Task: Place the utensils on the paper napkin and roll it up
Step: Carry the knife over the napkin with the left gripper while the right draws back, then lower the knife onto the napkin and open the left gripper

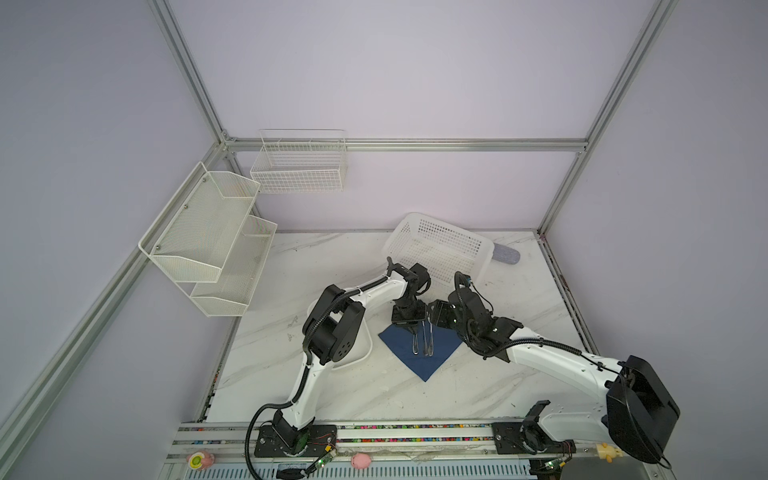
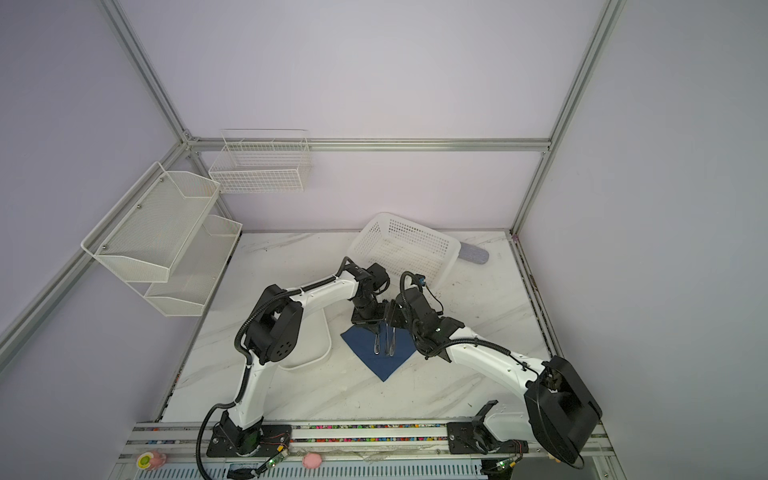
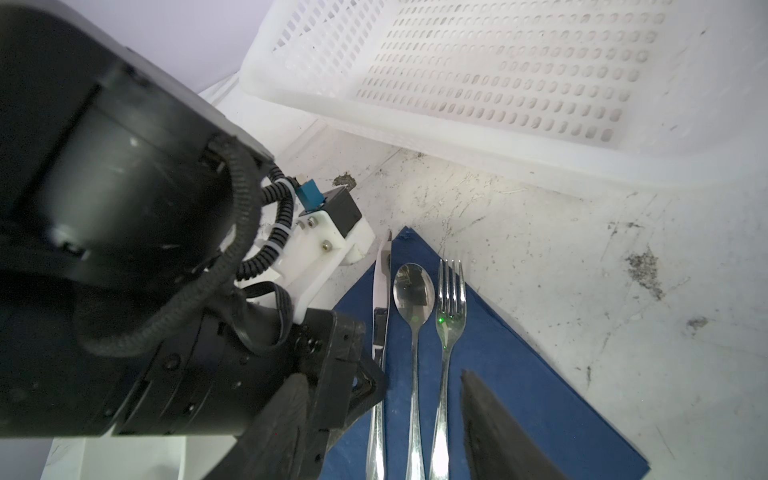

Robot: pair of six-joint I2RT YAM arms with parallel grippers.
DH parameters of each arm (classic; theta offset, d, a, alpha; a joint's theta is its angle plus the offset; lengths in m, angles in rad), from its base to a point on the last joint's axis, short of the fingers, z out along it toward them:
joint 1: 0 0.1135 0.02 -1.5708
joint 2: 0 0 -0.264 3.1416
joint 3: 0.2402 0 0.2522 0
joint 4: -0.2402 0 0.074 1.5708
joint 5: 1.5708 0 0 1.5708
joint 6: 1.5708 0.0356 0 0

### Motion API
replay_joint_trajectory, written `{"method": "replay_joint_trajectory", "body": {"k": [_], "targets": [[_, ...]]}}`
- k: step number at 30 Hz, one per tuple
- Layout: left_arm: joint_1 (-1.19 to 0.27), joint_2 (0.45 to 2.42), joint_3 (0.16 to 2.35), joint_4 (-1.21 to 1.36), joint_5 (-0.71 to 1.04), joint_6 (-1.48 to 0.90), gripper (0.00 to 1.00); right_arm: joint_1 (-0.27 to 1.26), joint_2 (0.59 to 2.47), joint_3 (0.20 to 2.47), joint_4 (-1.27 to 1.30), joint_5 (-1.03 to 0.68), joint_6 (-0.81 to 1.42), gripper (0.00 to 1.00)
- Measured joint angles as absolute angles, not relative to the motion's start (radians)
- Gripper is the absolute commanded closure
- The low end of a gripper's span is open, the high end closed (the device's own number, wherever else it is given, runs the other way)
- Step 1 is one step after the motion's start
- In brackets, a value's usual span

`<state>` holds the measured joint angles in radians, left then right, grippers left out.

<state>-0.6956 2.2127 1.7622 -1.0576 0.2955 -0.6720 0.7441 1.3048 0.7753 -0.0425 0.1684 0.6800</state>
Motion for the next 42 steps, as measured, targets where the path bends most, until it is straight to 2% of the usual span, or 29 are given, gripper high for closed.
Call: {"method": "replay_joint_trajectory", "body": {"k": [21,26,32,37,42], "targets": [[-0.696,2.213,1.759,-1.055,0.295,-0.688,0.85,0.744,1.305,0.775,-0.043,0.169,0.680,0.39],[-0.696,2.201,1.748,-1.053,0.270,-0.694,0.79,0.744,1.300,0.775,-0.045,0.171,0.680,0.39],[-0.696,2.061,1.662,-1.018,0.204,-0.700,0.68,0.740,1.253,0.776,-0.057,0.187,0.682,0.39],[-0.696,1.909,1.560,-0.973,0.129,-0.727,0.68,0.739,1.211,0.776,-0.072,0.184,0.692,0.39],[-0.696,1.871,1.452,-0.943,0.086,-0.764,0.68,0.739,1.172,0.774,-0.098,0.146,0.708,0.39]]}}
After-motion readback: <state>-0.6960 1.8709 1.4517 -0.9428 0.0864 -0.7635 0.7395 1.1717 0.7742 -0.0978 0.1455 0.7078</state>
